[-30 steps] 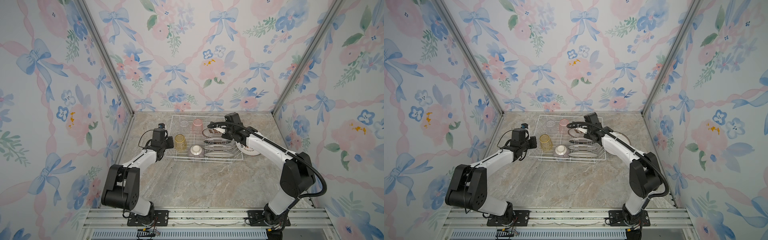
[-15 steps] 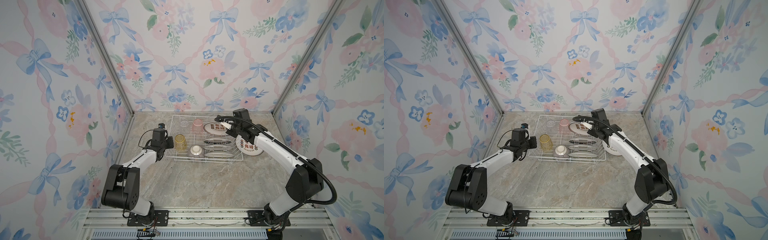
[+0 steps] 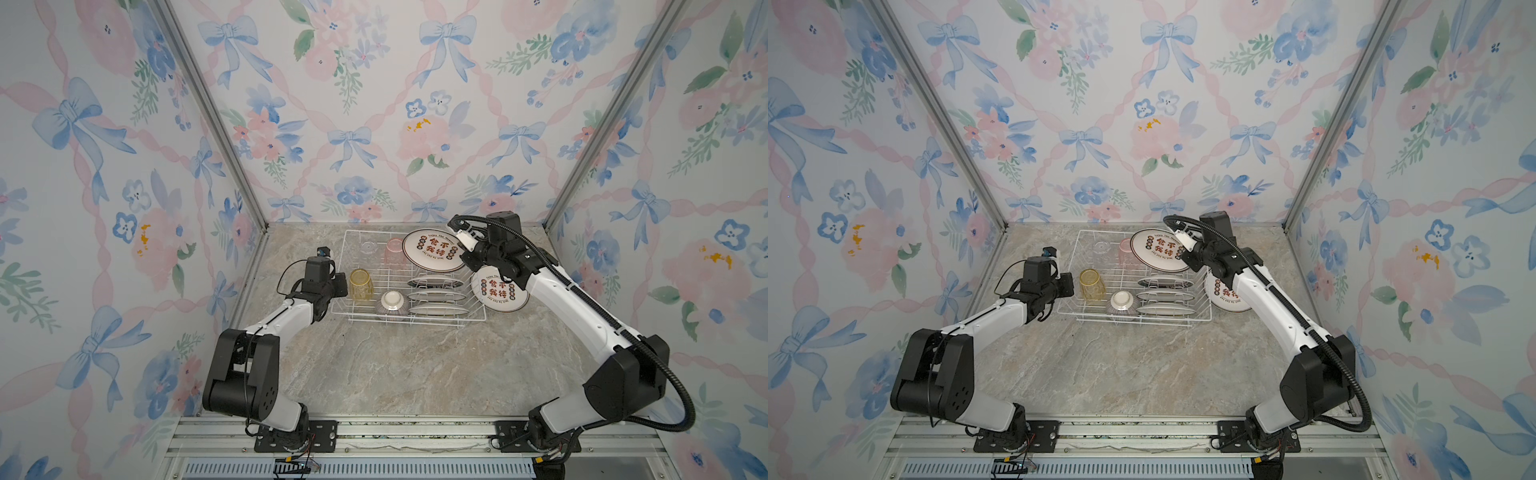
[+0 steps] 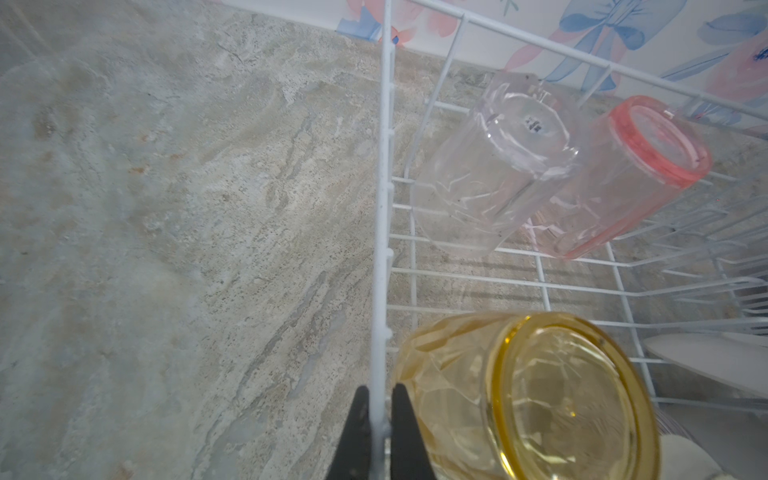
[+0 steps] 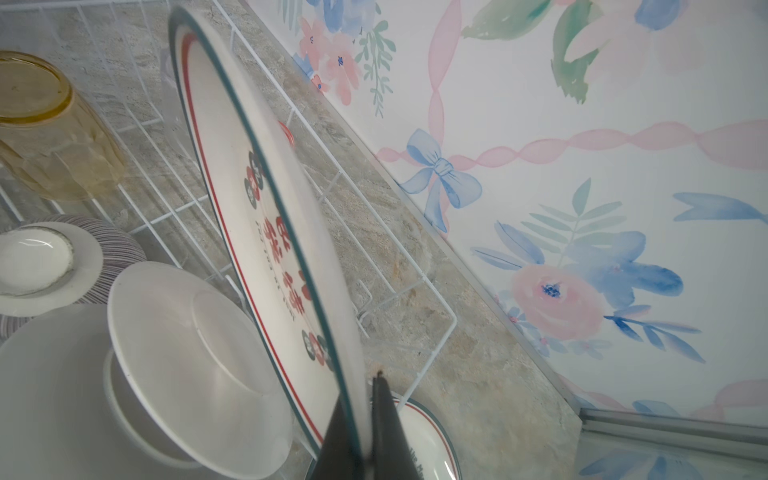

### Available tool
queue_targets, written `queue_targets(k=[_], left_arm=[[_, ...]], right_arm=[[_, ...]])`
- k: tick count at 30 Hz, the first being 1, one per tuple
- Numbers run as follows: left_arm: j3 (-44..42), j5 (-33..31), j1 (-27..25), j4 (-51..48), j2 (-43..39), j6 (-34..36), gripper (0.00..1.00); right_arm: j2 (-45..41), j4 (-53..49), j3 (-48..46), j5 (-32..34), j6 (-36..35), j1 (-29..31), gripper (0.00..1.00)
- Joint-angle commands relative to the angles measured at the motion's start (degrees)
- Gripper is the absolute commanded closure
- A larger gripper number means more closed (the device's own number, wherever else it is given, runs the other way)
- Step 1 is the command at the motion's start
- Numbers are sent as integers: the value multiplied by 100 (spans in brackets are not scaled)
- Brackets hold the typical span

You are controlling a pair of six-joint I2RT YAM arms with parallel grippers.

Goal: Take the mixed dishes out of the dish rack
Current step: 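Lift the second printed plate up out of the rack with the right gripper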

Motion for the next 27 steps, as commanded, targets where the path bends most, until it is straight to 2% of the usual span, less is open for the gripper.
queue_targets(k=[1, 7, 13, 20, 24, 27], left_arm=[[-82, 33, -17, -55, 49, -165, 100], [-82, 24, -17, -64, 27, -147, 100], [-71, 33, -18, -67, 27, -147, 100], [-73, 17, -17, -66, 27, -141, 100], [-60, 23, -19, -65, 44, -143, 100], [-64, 31, -18, -64, 47, -147, 100]], right_arm=[[-208, 284, -18, -351, 649, -136, 100], [-163, 239, 119, -302, 1347, -430, 100], [-469, 1023, -380, 2, 1974, -750, 100], [-877, 1863, -864, -888, 3316, -1642, 100], [-1013, 1788, -879, -1149, 3676, -1978, 100], [-1128, 1603, -892, -1256, 4235, -2369, 100]])
